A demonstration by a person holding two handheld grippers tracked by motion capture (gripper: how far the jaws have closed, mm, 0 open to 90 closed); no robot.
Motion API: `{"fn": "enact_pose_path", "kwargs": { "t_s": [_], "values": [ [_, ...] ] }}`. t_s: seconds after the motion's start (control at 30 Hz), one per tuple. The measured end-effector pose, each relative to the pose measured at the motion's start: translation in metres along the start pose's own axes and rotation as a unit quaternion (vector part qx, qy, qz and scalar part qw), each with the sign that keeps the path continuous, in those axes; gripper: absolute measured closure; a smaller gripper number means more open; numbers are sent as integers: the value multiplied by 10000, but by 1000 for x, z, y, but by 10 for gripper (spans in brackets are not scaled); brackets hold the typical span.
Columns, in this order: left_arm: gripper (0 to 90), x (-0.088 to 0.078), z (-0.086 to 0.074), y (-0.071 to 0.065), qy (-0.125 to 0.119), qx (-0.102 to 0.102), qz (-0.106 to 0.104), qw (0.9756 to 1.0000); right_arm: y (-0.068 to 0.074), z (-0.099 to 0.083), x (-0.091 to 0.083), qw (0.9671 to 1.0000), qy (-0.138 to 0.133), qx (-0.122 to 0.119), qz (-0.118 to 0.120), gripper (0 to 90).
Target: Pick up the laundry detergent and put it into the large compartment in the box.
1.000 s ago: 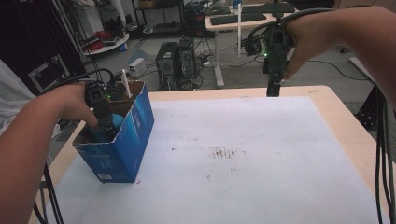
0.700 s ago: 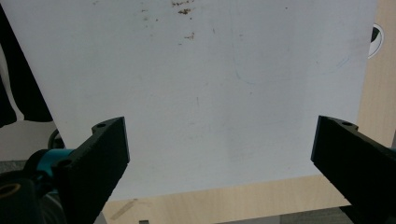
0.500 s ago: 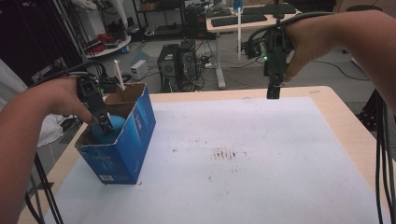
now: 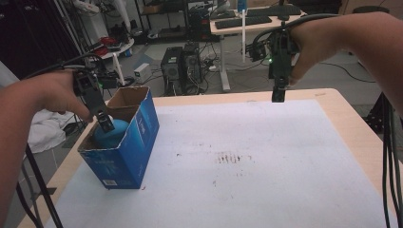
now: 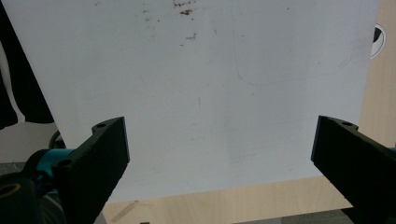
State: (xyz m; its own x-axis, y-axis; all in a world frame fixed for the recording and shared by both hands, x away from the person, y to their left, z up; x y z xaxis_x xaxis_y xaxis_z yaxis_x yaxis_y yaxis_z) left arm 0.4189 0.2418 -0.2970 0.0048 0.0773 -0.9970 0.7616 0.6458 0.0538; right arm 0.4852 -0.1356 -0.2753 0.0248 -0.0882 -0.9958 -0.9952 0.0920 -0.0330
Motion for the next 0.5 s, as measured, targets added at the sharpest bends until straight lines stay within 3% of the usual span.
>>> {"fn": "enact_pose_path", "kwargs": {
  "t_s": [0.07, 0.33, 0.43, 0.47, 0.5],
  "values": [
    [91, -5, 3, -4, -39, 61, 59, 10000, 0, 0, 0, 10000, -10, -12, 1, 34],
    [17, -22, 27, -31, -142, 654, 20, 9978, 1, 2, 1, 10000, -9, -35, 16, 34],
    [17, -27, 38, -42, -155, 944, -12, 9954, 3, 3, 0, 10000, -4, -11, 15, 33],
    [17, -27, 38, -42, -155, 944, -12, 9954, 3, 3, 0, 10000, -4, -11, 15, 33],
    [17, -30, 45, -49, -173, 1115, -46, 9936, 3, 4, 0, 10000, -18, -68, 13, 34]
  ]
}}
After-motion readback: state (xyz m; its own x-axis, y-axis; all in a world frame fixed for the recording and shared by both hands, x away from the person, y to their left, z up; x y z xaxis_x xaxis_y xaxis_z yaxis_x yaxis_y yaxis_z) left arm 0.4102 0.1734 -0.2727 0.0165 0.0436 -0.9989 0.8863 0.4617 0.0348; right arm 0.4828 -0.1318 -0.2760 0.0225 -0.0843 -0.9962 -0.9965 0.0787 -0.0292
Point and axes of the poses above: each handheld gripper's, and its own axes: x roughly forward along the jaws, z roughly out of its top, y roughly to its left, the point moved 7 cm from there along x, roughly forward along the jaws, and after that the axes turned 3 degrees about y, right-handed, at the moved point
